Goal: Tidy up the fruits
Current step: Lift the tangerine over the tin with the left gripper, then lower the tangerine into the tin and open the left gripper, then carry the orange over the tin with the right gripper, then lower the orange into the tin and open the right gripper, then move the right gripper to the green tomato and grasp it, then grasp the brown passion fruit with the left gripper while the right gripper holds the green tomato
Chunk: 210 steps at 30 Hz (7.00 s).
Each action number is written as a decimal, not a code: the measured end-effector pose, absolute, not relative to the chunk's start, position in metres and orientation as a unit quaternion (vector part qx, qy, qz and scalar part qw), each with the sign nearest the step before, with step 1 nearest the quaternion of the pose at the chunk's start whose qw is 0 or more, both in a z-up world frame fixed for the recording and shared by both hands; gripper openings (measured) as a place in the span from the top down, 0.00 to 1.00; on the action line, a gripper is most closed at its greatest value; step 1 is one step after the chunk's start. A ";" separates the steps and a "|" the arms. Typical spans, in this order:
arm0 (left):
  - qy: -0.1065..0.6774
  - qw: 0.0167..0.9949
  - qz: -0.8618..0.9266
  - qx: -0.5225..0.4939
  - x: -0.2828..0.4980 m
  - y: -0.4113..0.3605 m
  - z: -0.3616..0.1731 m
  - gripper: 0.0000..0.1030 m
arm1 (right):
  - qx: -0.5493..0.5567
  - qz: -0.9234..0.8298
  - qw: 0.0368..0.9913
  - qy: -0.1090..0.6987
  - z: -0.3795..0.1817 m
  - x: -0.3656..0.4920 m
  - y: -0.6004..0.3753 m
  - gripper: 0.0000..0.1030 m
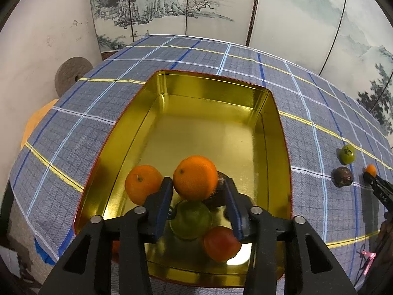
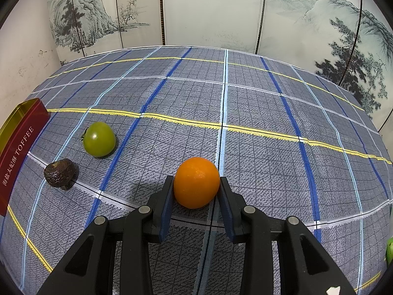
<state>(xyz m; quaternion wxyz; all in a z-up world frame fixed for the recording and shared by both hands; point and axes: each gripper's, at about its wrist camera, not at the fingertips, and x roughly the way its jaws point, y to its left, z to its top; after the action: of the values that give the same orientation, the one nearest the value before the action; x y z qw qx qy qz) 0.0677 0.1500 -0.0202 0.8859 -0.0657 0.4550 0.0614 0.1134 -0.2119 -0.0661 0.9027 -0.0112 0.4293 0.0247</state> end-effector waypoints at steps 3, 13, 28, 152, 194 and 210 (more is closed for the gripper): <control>0.456 0.886 0.060 -0.066 0.068 0.151 -0.021 0.51 | -0.012 0.024 0.903 0.429 -0.066 0.113 -0.212 0.68; 0.459 0.884 0.054 -0.064 0.066 0.148 -0.024 0.50 | -0.013 0.024 0.903 0.429 -0.066 0.113 -0.211 0.68; 0.447 0.891 0.062 -0.055 0.057 0.149 -0.016 0.46 | -0.012 0.024 0.903 0.429 -0.066 0.113 -0.212 0.70; 0.412 0.909 0.052 -0.028 0.023 0.128 0.026 0.33 | -0.040 0.195 0.897 0.395 -0.015 0.107 -0.092 0.65; 0.443 0.890 -0.107 0.002 0.083 -0.026 -0.014 0.33 | -0.018 0.090 0.902 0.422 -0.061 0.130 -0.194 0.67; 0.475 0.871 -0.125 -0.010 0.120 -0.061 -0.037 0.33 | -0.016 0.040 0.904 0.424 -0.065 0.115 -0.228 0.67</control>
<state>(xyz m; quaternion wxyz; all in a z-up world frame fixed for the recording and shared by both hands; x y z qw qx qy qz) 0.1197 -0.0610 -0.0367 0.8711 -0.0102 0.4748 -0.1254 0.1152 -0.2280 -0.0646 0.9045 -0.0164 0.4244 0.0397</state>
